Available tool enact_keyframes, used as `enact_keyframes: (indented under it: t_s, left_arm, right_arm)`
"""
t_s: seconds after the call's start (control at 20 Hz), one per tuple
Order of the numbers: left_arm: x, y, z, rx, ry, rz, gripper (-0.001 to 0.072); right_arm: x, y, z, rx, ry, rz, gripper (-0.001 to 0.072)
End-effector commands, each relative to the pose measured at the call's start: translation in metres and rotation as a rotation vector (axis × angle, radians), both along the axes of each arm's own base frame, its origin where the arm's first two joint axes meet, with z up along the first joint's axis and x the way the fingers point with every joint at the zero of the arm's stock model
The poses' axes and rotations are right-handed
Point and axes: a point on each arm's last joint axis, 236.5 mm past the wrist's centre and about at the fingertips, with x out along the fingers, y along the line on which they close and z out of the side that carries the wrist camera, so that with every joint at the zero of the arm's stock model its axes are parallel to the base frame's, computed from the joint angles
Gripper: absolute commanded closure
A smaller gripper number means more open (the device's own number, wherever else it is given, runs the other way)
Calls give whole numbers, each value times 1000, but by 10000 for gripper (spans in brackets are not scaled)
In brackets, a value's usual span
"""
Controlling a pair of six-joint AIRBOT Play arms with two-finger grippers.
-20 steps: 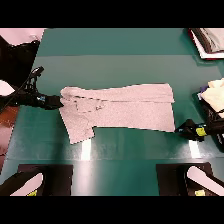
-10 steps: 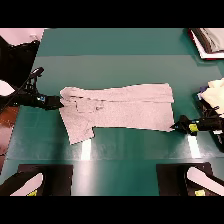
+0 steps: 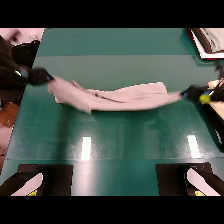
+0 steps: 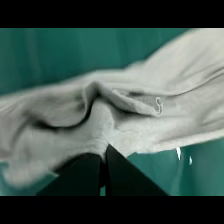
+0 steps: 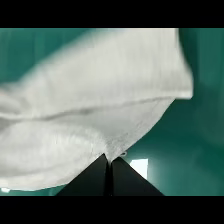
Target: Fold the shirts.
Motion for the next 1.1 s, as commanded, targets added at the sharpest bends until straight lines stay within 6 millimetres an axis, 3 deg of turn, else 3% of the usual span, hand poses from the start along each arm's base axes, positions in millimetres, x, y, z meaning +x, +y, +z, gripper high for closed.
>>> enact_keyframes:
  t_s: [0.0, 0.15, 0.25, 0.4, 0.6, 0.7, 0.8, 0.85, 0.95, 1.05]
  left_arm:
    - [-28, -5, 147, 15, -347, -22, 685]
    - [-88, -10, 257, 28, -648, -27, 686]
    - [-136, -13, 311, 26, -822, -26, 685]
    - [-206, -12, 363, -7, -1043, 8, 685]
    - [-270, -11, 393, -41, -1206, 34, 686]
    - [-273, -13, 387, -27, -1188, 24, 686]
    - [-249, -10, 366, -11, -1093, 31, 686]
    - [-227, -9, 347, -8, -1017, 31, 686]
    - [-176, -9, 291, 1, -819, 19, 686]
    - [-125, -9, 216, 5, -567, 1, 686]
  right_arm:
    - [-4, 7, 182, -78, -444, -38, 700]
    - [-53, 11, 294, -169, -719, -69, 700]
    - [-92, 15, 344, -229, -855, -98, 700]
    - [-137, 18, 380, -298, -937, -160, 701]
    - [-158, 12, 386, -357, -897, -244, 701]
    - [-150, 1, 372, -343, -780, -269, 702]
    - [-137, -15, 344, -308, -609, -275, 702]
    - [-129, -23, 330, -279, -529, -275, 702]
    - [-110, -41, 298, -209, -370, -268, 703]
    - [-92, -55, 256, -124, -195, -248, 703]
